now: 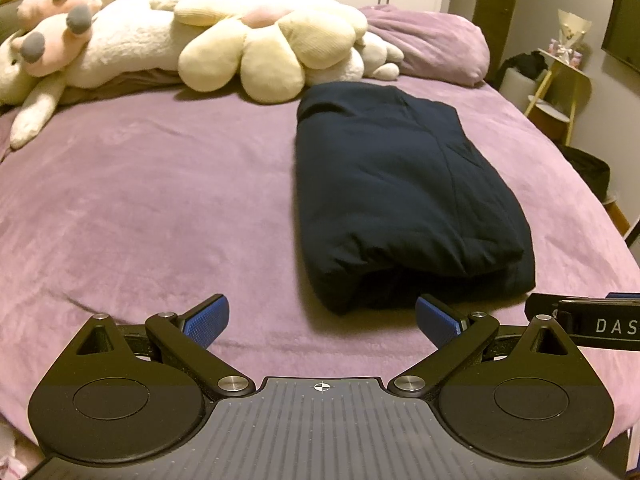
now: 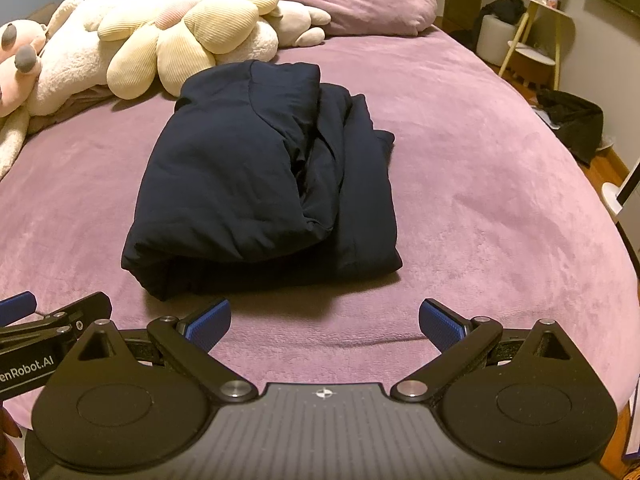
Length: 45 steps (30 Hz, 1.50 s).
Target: Fold large clothes
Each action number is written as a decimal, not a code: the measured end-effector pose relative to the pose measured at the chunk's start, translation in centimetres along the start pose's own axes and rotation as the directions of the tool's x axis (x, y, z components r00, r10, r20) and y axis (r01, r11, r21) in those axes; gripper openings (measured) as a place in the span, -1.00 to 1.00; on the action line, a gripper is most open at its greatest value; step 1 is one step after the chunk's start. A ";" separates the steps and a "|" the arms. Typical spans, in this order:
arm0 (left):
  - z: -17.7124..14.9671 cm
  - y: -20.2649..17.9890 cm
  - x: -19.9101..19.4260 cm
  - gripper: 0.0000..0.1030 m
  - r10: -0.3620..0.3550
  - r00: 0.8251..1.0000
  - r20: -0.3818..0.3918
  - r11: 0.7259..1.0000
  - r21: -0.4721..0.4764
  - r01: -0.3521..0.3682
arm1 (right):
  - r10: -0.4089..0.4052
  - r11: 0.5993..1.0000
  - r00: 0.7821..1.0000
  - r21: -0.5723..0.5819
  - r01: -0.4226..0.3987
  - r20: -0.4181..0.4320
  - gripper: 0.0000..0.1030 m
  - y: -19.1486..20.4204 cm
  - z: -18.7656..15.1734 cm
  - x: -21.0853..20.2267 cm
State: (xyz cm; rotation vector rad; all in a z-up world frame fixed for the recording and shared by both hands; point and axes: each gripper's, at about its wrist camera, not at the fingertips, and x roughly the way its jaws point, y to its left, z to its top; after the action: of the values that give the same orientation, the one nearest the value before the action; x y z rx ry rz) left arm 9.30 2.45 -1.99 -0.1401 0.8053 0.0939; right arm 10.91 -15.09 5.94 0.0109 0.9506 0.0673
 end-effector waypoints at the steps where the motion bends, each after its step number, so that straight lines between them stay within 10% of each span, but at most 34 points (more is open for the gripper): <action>1: 0.0 0.0 0.0 0.98 0.000 1.000 -0.001 1.000 0.001 0.000 | 0.000 1.000 1.000 -0.002 0.000 0.001 0.95 0.0 0.0 0.0; 45: -0.1 -0.3 0.1 1.00 -0.020 1.000 -0.003 1.000 0.009 0.020 | 0.002 1.000 1.000 0.008 -0.002 0.001 0.95 -0.2 0.2 -0.3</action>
State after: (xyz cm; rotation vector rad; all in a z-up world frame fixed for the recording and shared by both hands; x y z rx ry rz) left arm 9.34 2.10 -2.10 -0.1394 0.8070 0.0715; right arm 10.92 -15.32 6.34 0.0198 0.9501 0.0653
